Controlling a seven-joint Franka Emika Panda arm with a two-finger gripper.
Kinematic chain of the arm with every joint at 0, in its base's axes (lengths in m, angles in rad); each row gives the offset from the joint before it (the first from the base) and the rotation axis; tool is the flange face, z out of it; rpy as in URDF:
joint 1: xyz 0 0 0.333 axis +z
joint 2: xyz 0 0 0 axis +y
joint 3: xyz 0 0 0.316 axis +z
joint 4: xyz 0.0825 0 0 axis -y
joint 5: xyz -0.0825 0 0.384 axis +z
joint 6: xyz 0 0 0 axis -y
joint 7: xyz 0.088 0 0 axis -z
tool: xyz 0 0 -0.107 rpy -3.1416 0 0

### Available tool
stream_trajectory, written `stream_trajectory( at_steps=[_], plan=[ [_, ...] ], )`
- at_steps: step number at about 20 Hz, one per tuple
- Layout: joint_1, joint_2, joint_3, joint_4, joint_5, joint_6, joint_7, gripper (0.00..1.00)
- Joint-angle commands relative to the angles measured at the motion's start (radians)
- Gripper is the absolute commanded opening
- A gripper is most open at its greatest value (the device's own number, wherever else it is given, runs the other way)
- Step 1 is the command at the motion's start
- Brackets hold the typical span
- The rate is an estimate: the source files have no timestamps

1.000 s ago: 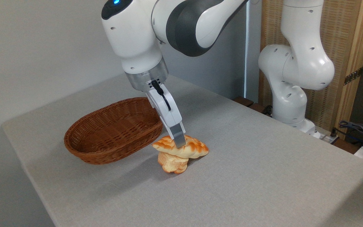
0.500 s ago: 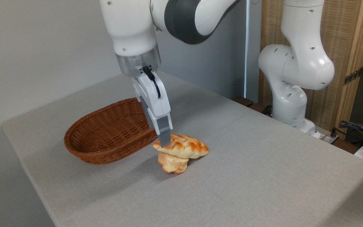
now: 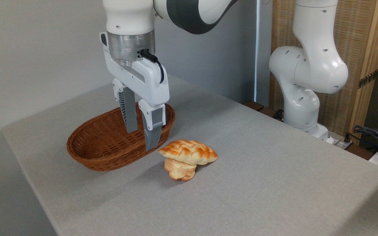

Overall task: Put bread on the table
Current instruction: 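Open the gripper and raise it away from the croissant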

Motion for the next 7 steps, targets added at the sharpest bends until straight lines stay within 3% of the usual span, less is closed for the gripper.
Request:
stream_trajectory(
  at_steps=[1,7],
  plan=[
    [-0.004,0.004,0.013,0.001,0.001,0.006,-0.022,1.0],
    [-0.001,0.004,0.013,0.003,0.0,0.008,-0.023,1.0]
  ],
)
